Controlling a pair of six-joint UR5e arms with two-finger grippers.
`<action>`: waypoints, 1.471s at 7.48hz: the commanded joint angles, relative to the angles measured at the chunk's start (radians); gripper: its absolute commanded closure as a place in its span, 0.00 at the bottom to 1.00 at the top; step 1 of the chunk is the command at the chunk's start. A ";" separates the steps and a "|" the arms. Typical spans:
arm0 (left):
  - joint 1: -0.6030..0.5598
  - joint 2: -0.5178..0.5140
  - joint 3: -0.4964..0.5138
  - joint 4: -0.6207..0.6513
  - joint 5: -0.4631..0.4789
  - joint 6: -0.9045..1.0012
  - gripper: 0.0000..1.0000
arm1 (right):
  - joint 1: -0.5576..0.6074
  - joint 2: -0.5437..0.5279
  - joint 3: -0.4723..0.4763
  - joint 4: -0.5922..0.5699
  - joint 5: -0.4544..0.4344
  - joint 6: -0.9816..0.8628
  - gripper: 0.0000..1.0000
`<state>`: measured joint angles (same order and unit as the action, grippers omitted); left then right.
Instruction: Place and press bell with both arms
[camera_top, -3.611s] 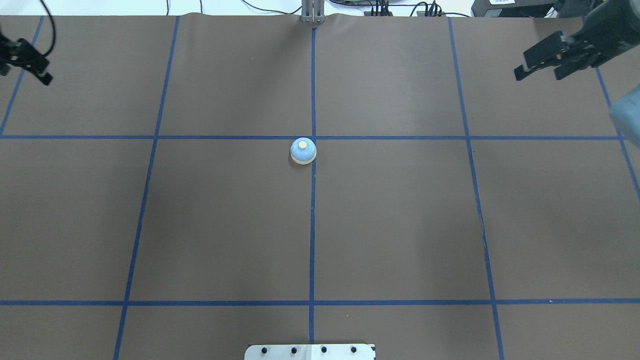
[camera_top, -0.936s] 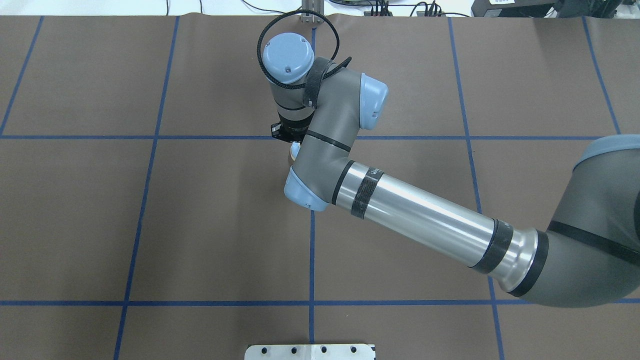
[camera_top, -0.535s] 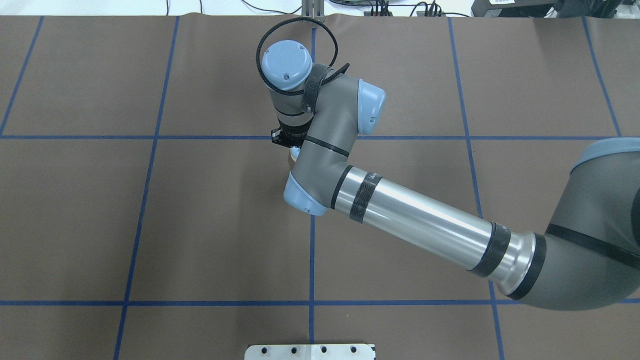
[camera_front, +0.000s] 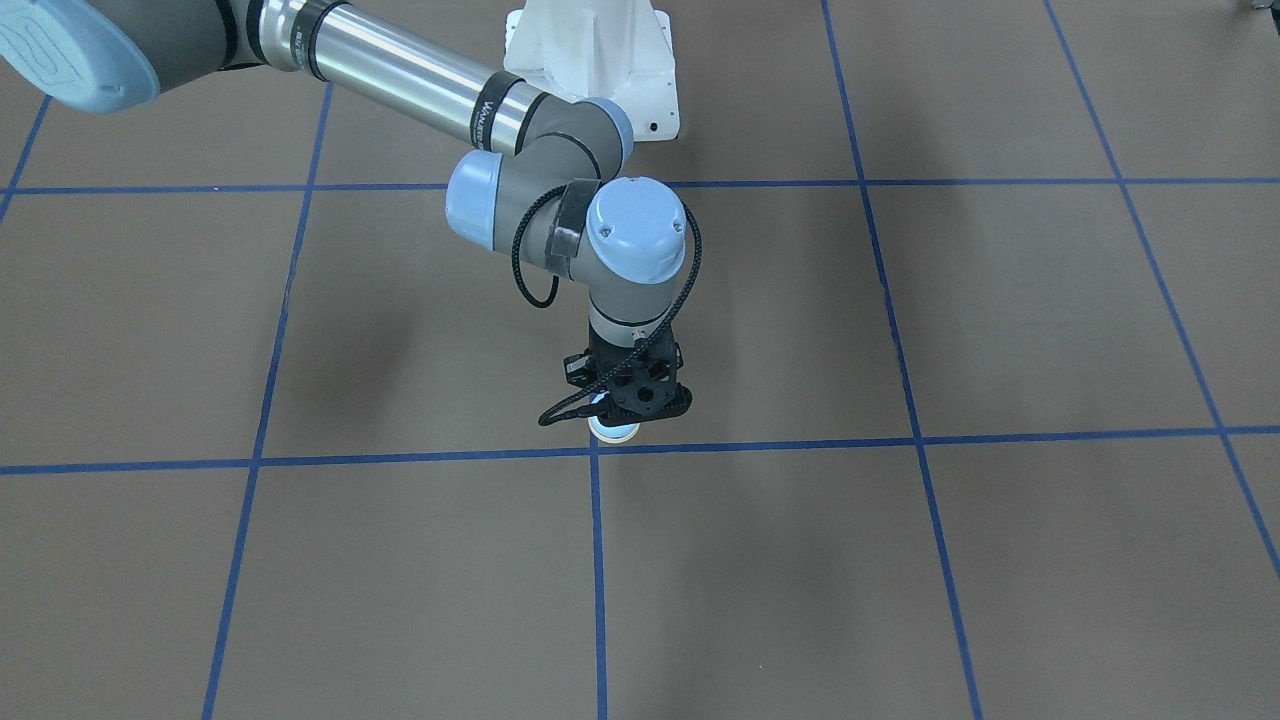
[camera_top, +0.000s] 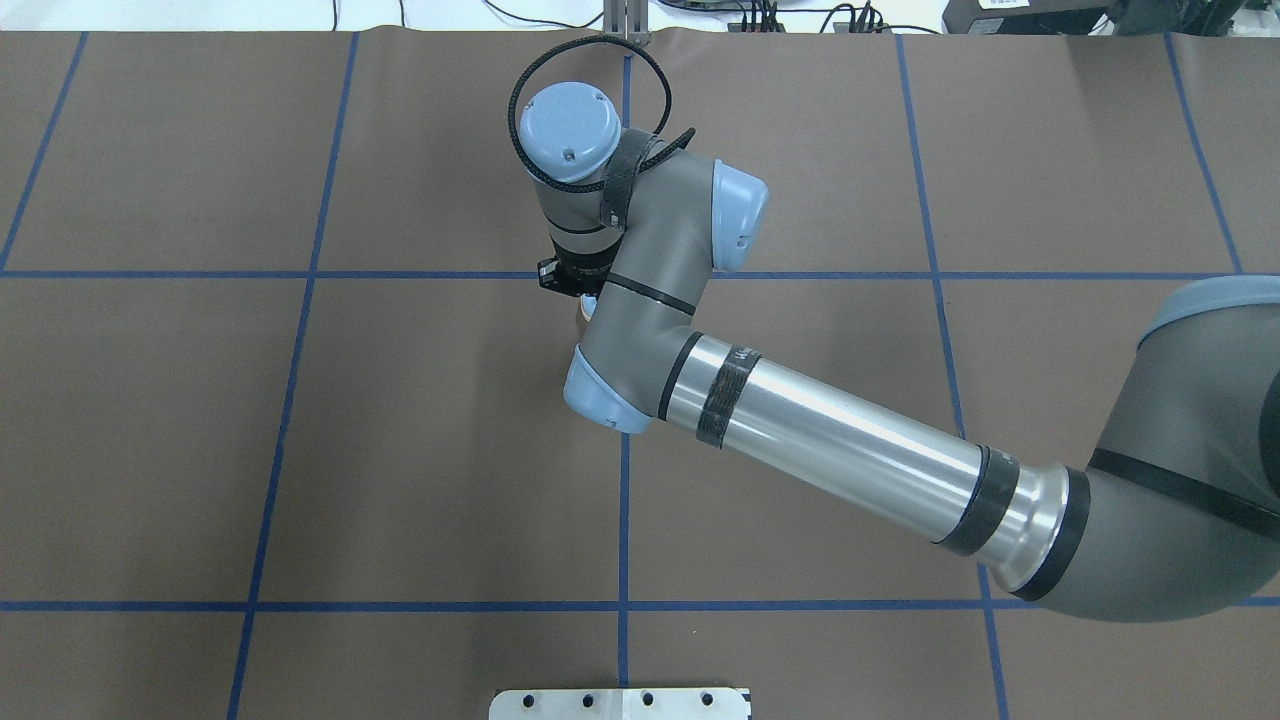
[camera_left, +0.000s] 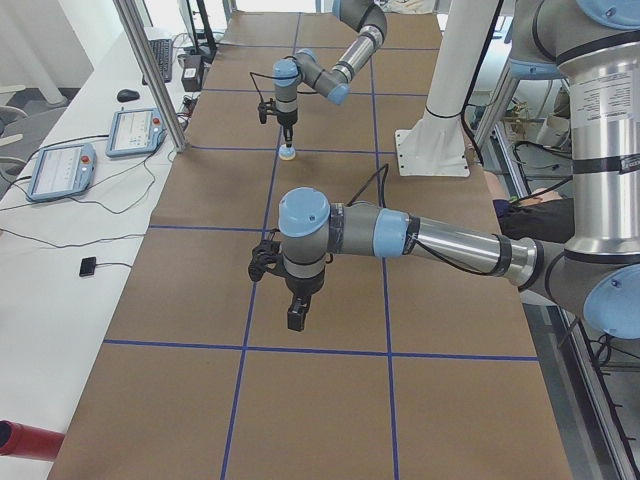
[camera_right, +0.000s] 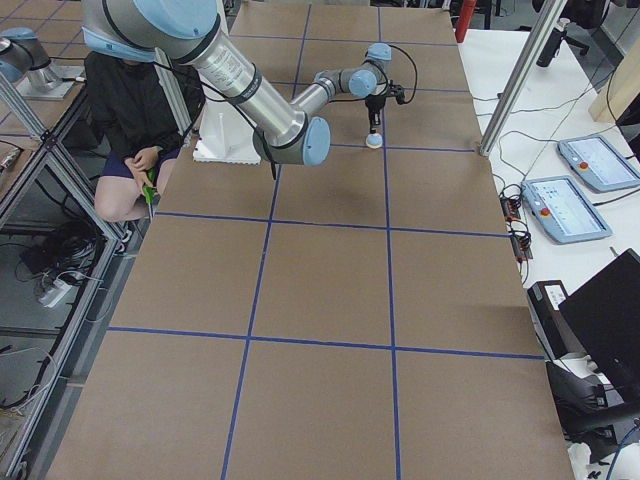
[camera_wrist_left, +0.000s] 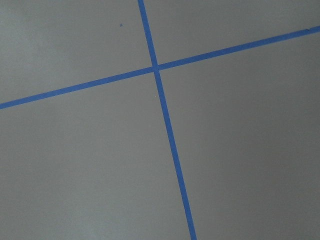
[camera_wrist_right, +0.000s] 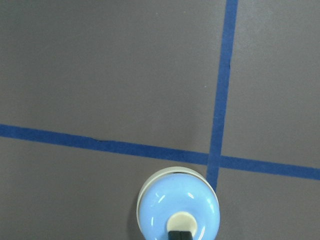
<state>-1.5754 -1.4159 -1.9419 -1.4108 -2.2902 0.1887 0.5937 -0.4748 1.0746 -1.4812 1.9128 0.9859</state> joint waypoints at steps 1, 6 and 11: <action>0.000 0.000 0.011 -0.004 -0.002 -0.002 0.00 | 0.032 0.005 0.057 -0.007 0.012 -0.004 1.00; -0.001 0.044 0.005 -0.007 -0.012 -0.006 0.00 | 0.271 -0.247 0.345 -0.011 0.219 -0.085 0.01; -0.006 0.044 0.043 -0.112 -0.002 -0.181 0.00 | 0.736 -0.762 0.589 -0.011 0.479 -0.681 0.01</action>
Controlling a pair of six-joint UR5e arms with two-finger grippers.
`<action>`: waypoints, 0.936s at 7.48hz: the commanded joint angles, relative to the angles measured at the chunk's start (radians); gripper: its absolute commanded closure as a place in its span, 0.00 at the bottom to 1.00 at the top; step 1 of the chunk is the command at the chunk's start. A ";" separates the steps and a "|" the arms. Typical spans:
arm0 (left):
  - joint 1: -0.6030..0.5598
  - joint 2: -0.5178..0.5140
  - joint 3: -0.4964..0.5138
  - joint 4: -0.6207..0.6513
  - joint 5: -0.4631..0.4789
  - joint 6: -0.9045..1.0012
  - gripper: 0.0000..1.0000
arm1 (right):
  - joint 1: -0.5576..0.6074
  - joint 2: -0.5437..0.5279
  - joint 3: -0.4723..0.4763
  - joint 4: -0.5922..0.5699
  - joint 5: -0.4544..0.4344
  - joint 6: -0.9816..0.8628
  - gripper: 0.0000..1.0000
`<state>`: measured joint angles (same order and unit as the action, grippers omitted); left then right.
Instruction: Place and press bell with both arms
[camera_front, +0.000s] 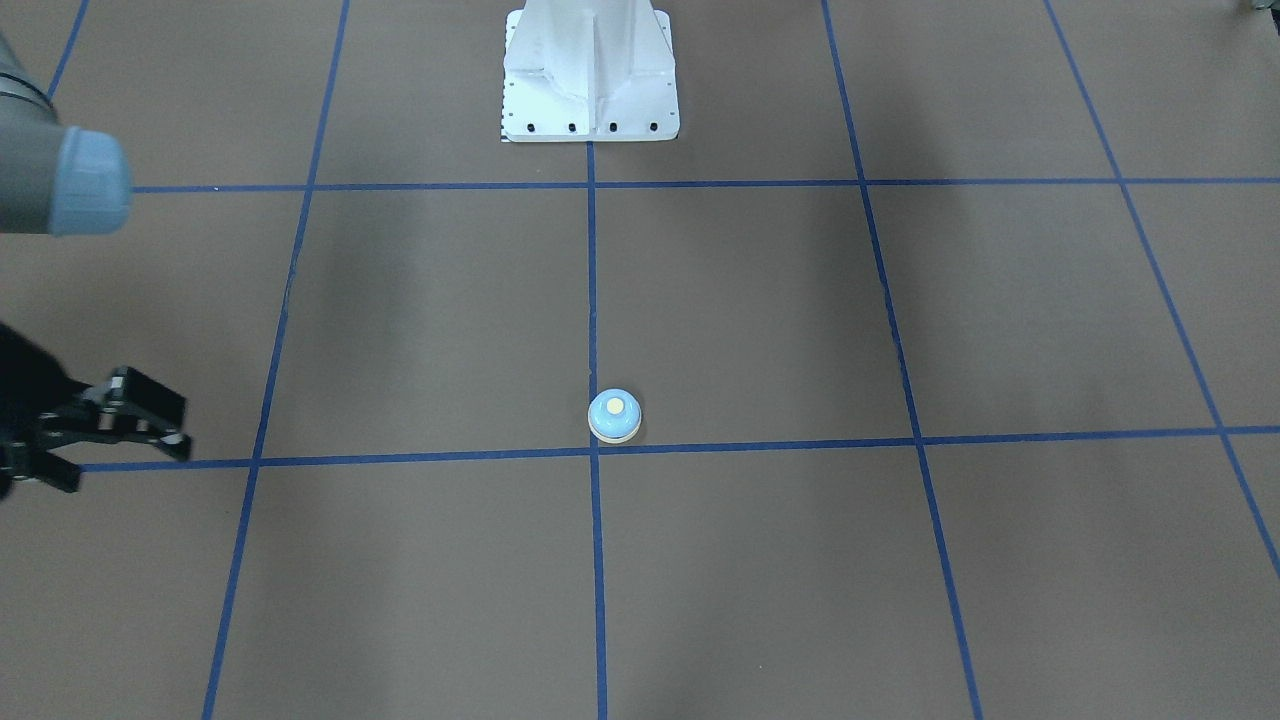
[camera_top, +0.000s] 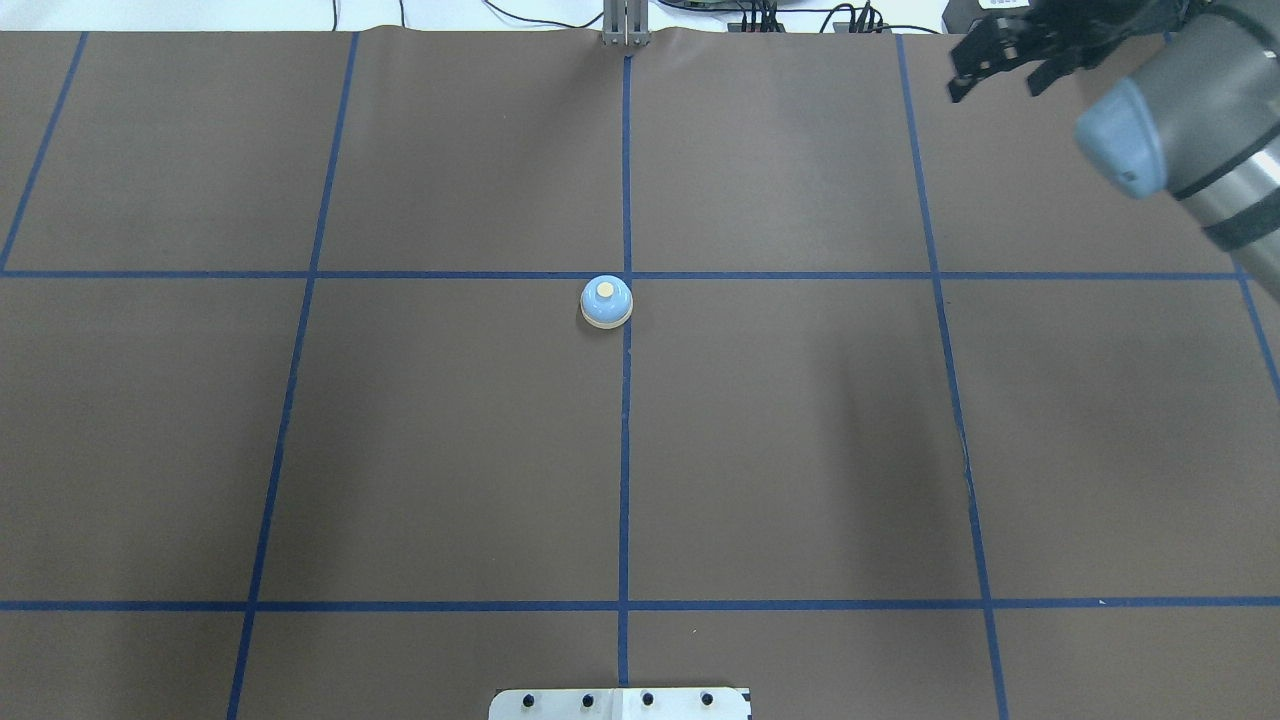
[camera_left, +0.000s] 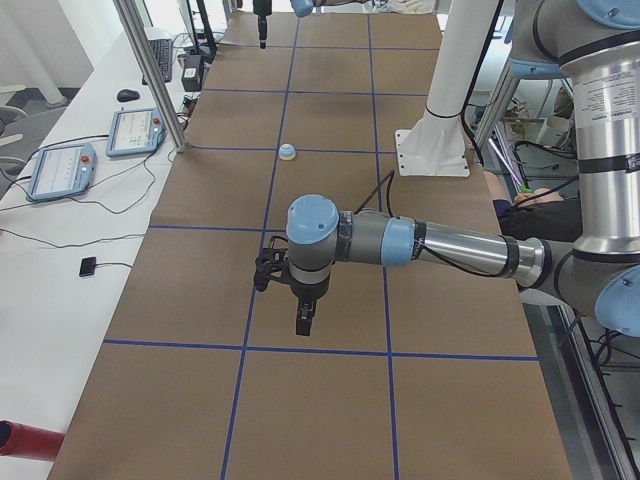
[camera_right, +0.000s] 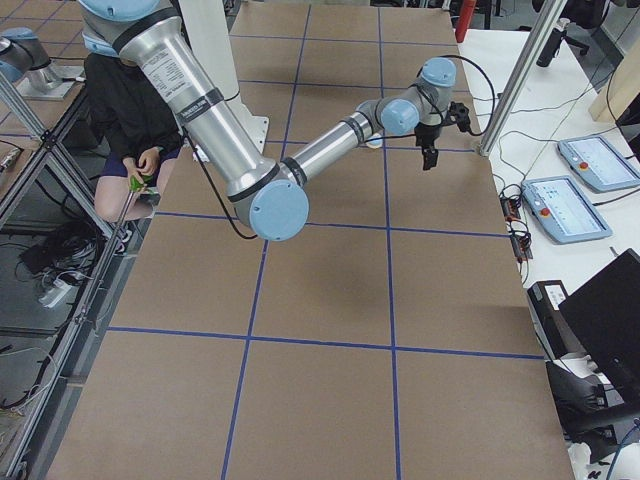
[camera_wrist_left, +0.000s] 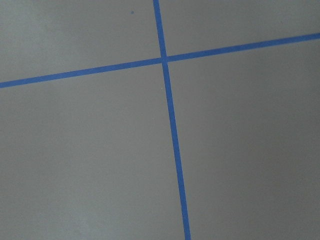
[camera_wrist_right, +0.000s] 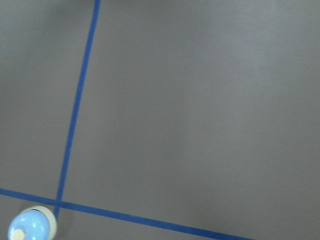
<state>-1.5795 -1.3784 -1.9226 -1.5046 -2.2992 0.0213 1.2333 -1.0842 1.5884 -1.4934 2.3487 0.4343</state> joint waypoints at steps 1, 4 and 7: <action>-0.002 -0.002 0.054 -0.023 0.007 -0.015 0.00 | 0.142 -0.265 0.126 0.001 0.044 -0.217 0.01; -0.004 0.007 0.080 -0.086 -0.003 -0.023 0.00 | 0.260 -0.474 0.165 -0.004 0.034 -0.394 0.01; -0.011 0.013 0.076 -0.086 -0.003 -0.024 0.00 | 0.287 -0.571 0.216 -0.013 -0.017 -0.419 0.02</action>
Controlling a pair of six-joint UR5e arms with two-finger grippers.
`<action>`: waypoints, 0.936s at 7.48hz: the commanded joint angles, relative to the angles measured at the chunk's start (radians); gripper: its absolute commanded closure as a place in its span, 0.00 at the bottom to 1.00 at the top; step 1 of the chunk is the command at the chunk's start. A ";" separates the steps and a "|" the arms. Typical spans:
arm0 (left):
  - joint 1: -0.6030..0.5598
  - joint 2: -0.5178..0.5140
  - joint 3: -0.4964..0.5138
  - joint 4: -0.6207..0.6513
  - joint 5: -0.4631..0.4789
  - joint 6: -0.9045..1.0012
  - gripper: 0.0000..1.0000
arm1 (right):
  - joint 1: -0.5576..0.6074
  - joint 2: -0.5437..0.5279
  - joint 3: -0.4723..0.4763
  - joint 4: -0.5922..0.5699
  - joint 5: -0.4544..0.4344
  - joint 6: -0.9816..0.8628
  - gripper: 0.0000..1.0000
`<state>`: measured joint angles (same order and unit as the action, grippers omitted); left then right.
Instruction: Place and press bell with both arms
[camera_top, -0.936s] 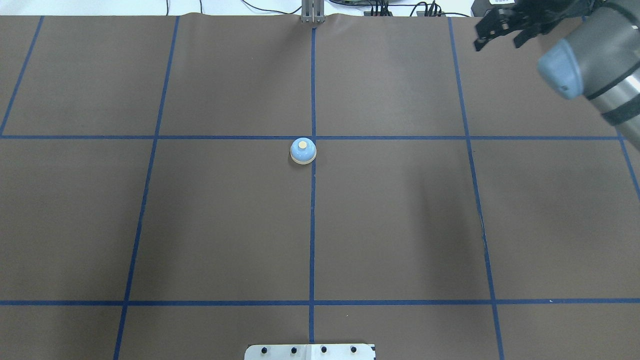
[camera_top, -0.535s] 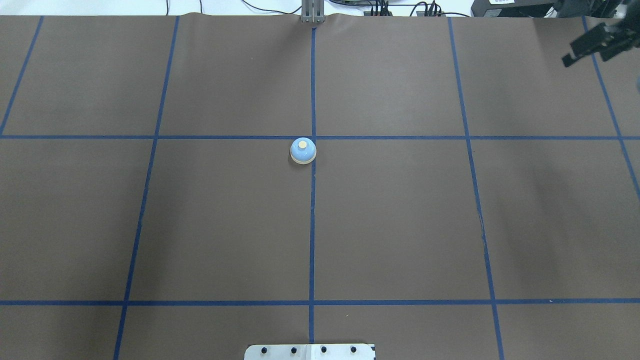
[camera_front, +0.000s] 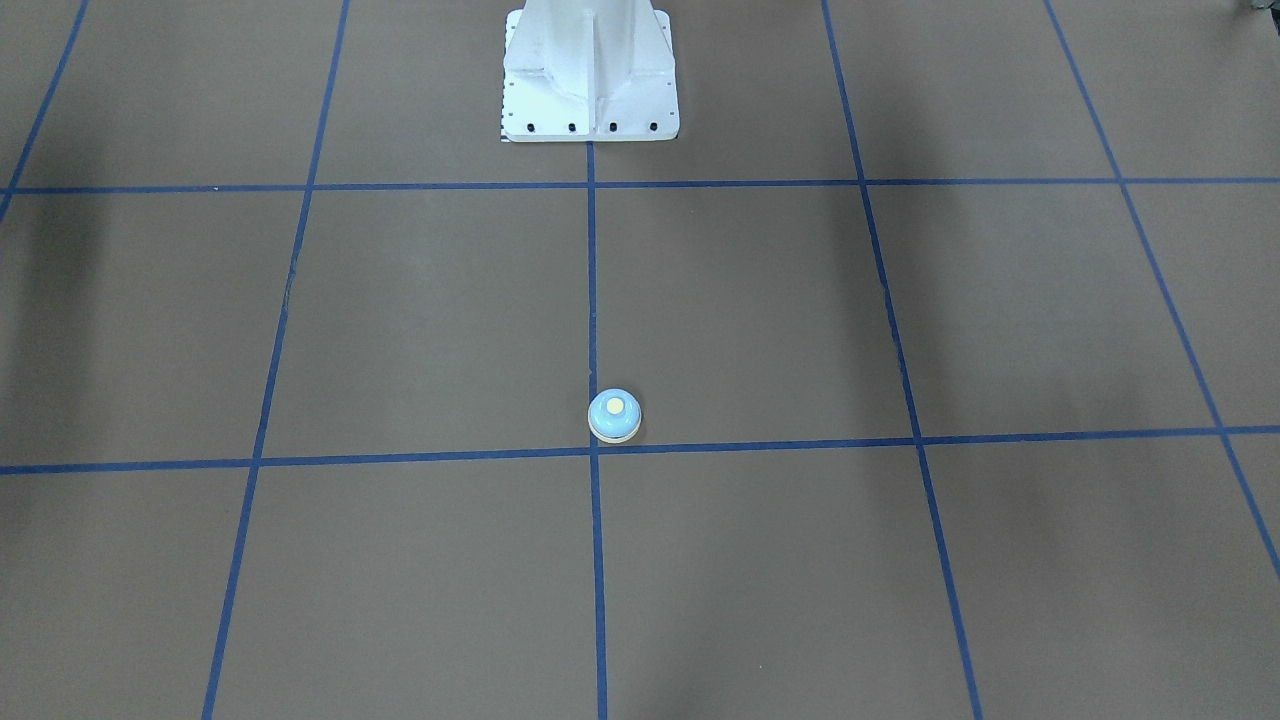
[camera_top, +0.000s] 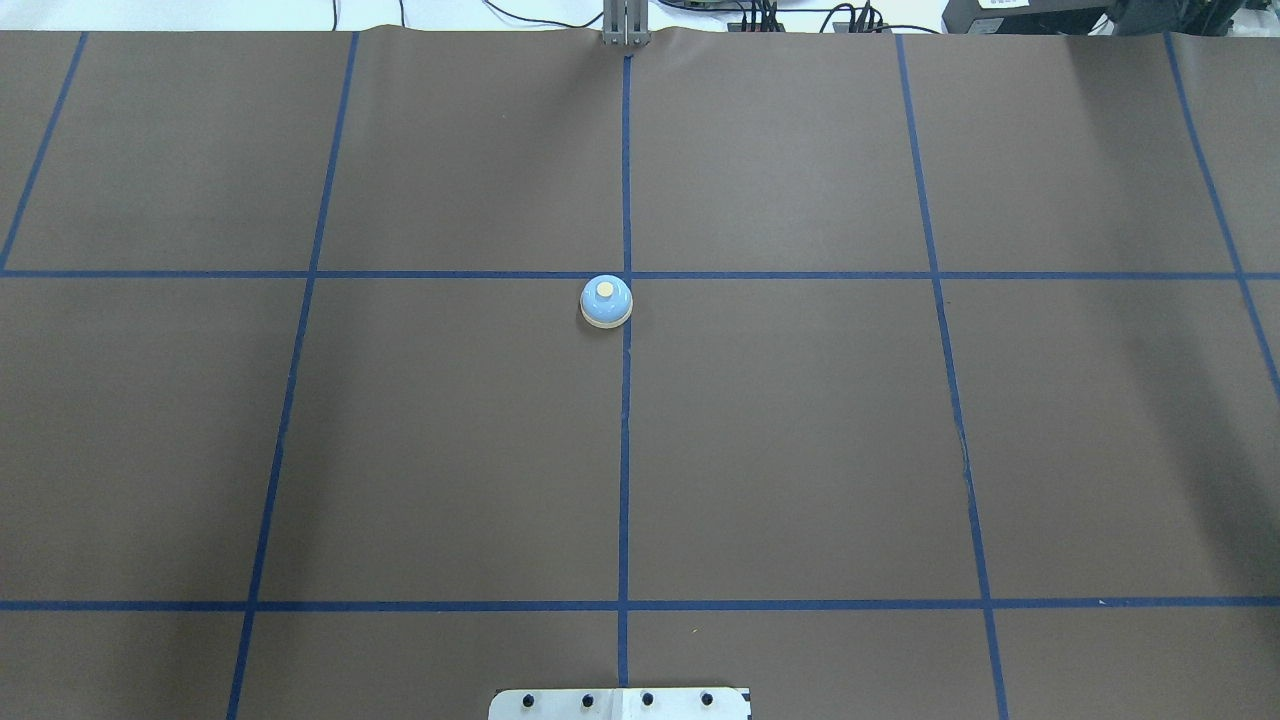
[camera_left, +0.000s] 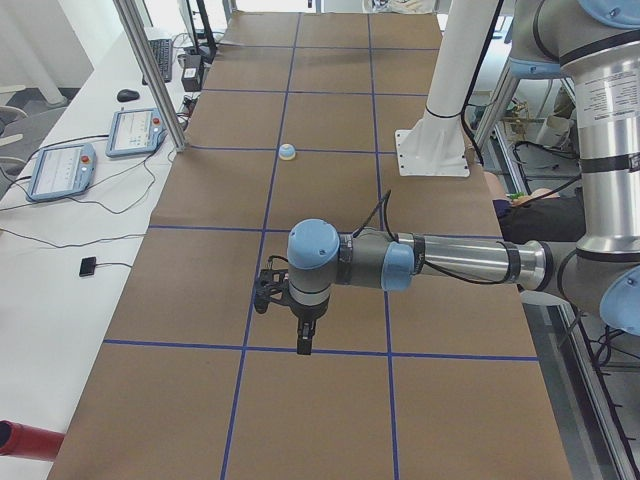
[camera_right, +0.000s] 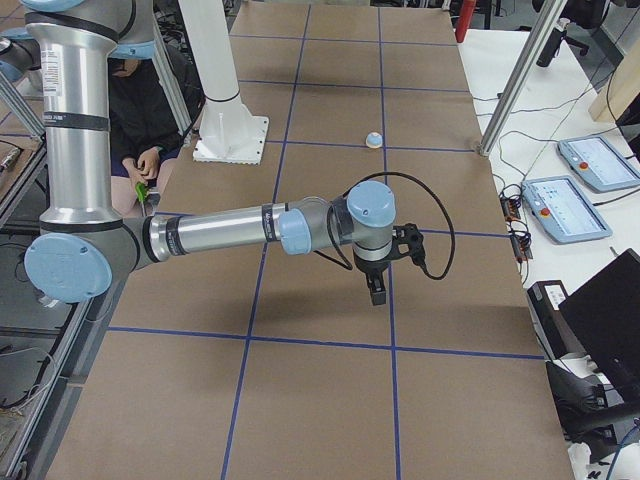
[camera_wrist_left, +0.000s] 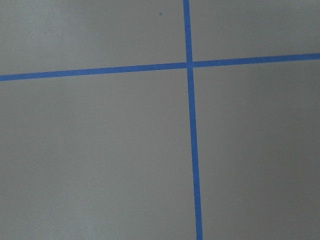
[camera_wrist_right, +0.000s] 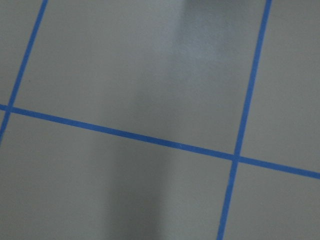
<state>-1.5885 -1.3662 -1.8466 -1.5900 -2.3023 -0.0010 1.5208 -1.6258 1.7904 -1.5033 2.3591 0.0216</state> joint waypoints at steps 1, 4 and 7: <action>-0.011 0.001 -0.005 0.001 0.000 -0.001 0.00 | -0.007 -0.038 0.014 -0.012 -0.079 -0.005 0.01; -0.011 0.001 -0.026 -0.002 -0.022 0.009 0.00 | -0.008 -0.040 0.015 -0.009 -0.078 -0.003 0.00; -0.011 0.002 -0.005 0.001 -0.020 0.006 0.00 | -0.008 -0.040 0.014 -0.008 -0.074 0.006 0.00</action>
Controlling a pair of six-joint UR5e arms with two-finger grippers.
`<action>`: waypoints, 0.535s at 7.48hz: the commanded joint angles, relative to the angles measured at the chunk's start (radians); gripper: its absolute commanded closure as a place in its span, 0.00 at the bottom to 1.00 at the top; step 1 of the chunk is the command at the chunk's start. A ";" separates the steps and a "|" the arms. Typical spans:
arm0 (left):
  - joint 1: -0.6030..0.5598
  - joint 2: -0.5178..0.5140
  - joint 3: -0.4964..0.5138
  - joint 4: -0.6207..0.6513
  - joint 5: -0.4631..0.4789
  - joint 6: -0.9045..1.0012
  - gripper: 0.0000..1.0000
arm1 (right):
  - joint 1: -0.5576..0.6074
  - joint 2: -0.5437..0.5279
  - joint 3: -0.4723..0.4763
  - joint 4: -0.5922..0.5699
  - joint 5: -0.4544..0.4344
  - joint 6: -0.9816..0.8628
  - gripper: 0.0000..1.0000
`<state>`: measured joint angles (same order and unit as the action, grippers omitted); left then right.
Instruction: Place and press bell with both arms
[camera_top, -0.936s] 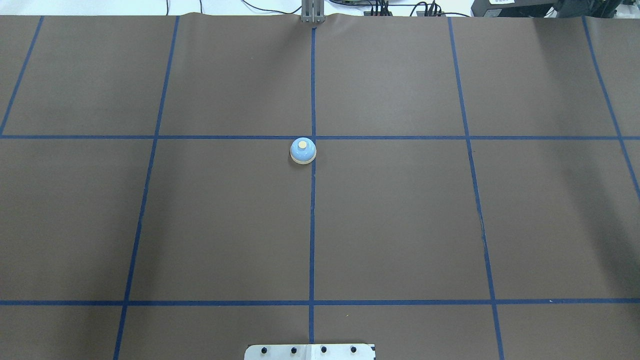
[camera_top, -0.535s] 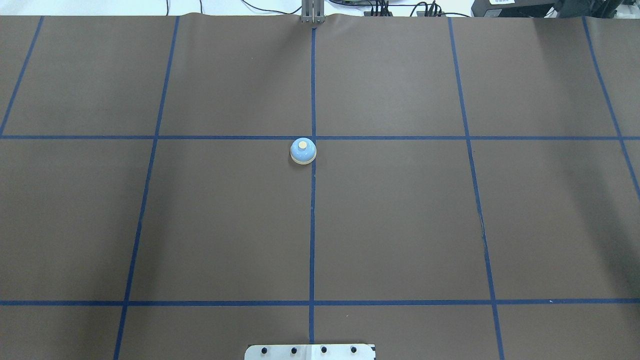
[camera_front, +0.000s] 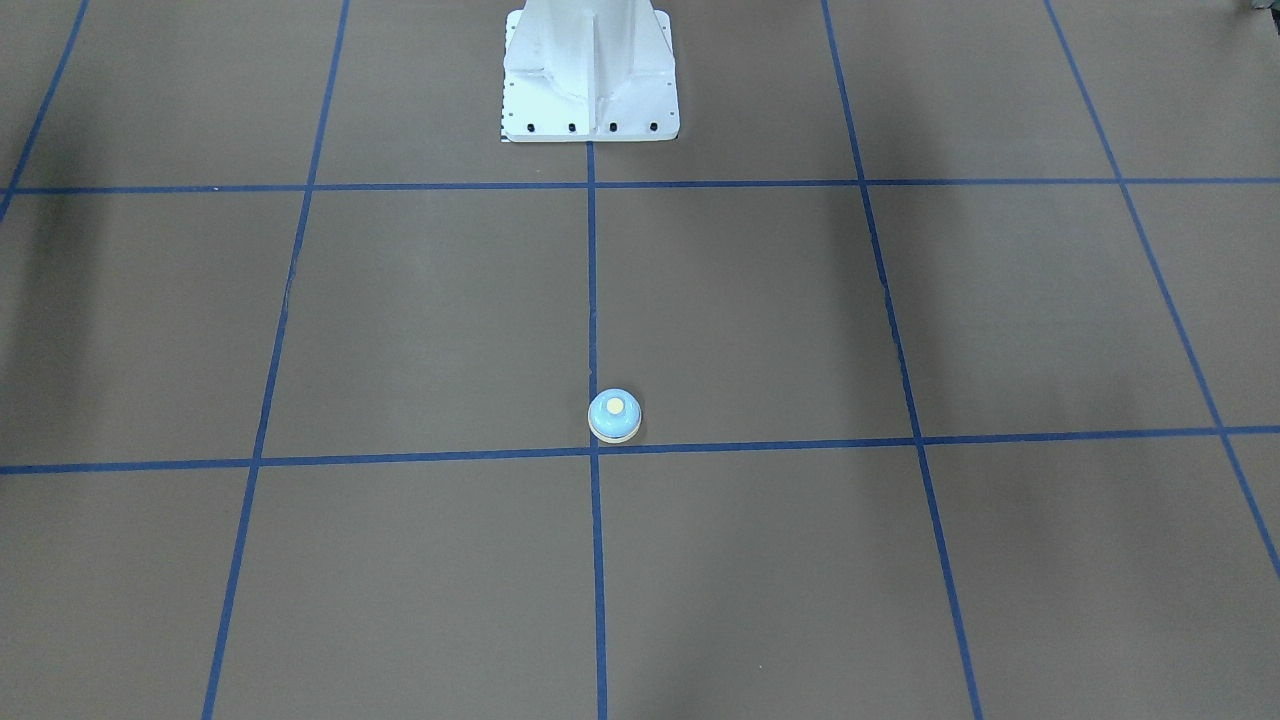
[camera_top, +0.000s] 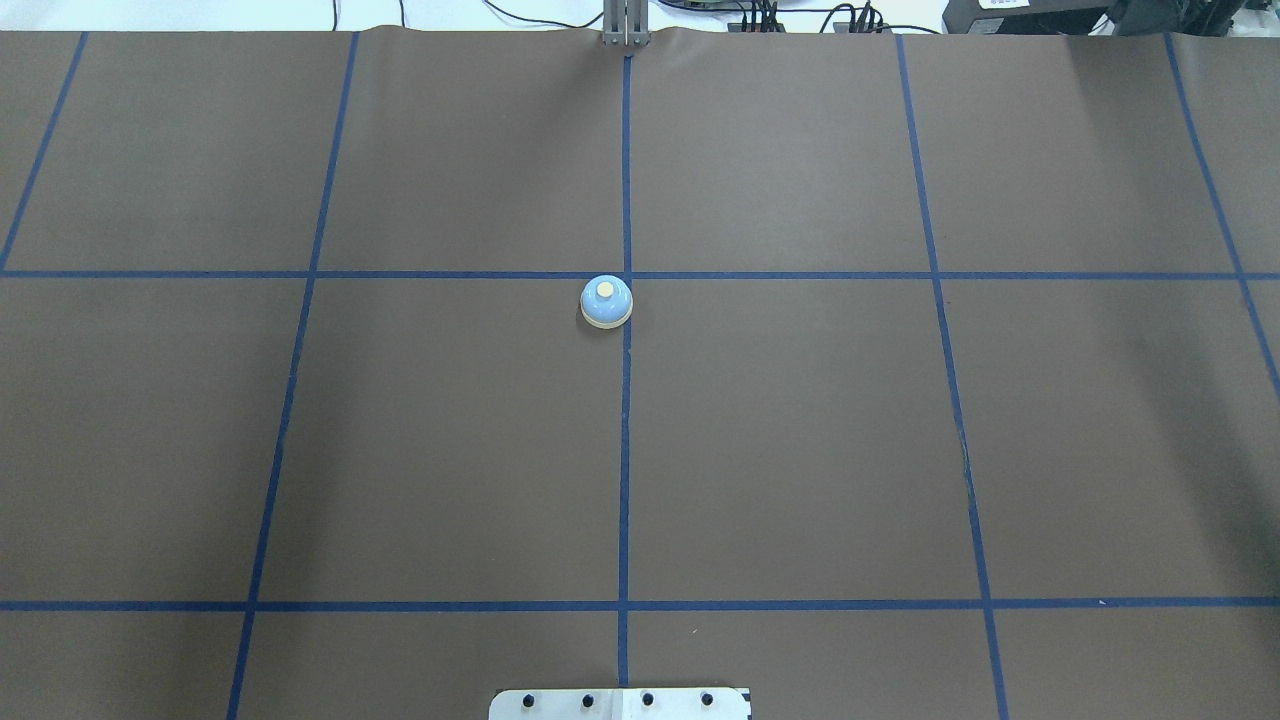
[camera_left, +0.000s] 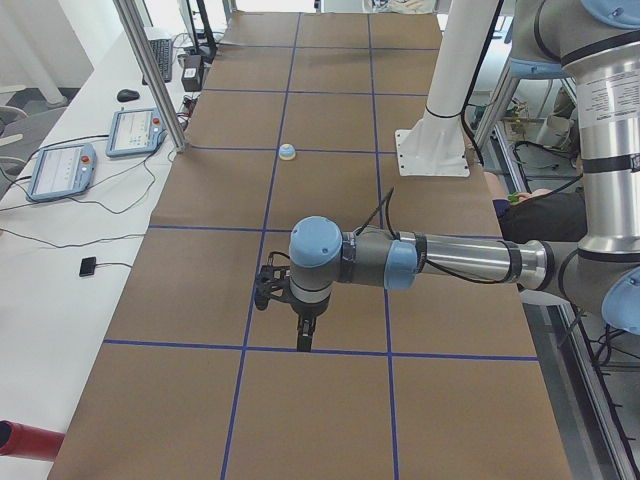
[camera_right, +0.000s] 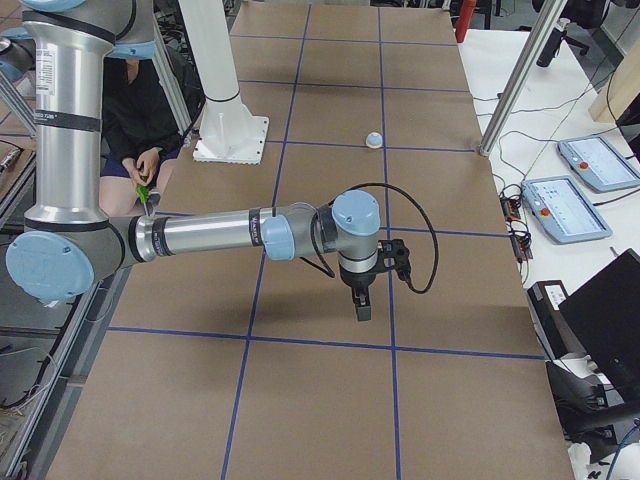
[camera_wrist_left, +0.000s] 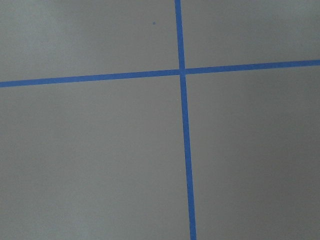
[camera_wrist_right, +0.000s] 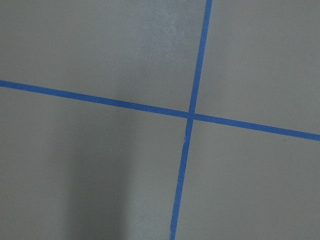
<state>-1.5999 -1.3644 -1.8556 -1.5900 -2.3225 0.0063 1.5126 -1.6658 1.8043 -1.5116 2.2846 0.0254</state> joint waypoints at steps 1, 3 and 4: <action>0.000 0.001 0.006 0.001 0.000 -0.003 0.00 | 0.000 0.000 -0.002 0.002 0.003 0.004 0.00; 0.000 0.005 0.004 -0.001 0.002 0.000 0.00 | 0.000 0.000 -0.002 0.004 0.004 0.004 0.00; 0.000 0.011 0.003 -0.001 0.002 0.000 0.00 | 0.000 0.000 -0.002 0.004 0.004 0.005 0.00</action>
<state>-1.5999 -1.3593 -1.8515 -1.5902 -2.3215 0.0054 1.5121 -1.6659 1.8025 -1.5082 2.2880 0.0294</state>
